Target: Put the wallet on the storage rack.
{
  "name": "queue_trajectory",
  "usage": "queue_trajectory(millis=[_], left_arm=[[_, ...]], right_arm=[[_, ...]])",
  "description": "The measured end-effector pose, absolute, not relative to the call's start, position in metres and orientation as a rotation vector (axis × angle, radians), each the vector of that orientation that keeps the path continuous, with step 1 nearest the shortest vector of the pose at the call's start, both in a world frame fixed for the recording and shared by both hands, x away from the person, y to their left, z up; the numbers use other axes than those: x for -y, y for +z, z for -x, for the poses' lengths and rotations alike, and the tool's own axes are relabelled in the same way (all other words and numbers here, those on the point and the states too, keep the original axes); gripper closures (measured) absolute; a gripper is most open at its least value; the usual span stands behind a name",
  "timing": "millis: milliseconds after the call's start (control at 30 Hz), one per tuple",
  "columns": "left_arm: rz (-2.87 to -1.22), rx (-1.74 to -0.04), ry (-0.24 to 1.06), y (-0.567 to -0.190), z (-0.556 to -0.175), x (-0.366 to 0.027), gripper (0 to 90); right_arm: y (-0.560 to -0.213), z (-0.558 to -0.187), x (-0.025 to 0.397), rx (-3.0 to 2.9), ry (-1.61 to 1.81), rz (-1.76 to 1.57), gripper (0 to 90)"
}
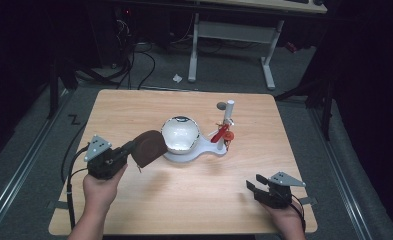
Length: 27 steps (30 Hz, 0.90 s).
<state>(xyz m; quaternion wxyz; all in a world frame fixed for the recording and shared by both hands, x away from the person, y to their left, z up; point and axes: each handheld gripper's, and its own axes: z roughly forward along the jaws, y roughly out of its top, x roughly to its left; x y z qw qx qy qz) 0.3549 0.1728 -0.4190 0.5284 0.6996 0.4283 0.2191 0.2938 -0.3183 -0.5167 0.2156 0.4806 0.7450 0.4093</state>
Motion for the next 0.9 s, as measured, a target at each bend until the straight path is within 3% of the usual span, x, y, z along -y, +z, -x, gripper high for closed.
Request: queue_trajectory(millis=[900], left_arm=[[-1.822, -1.043, 0.525, -0.404, -0.414, -0.131, 86.9]], right_arm=[[-0.517, -0.296, 0.322, -2.067, 1.148, -1.333, 49.6]])
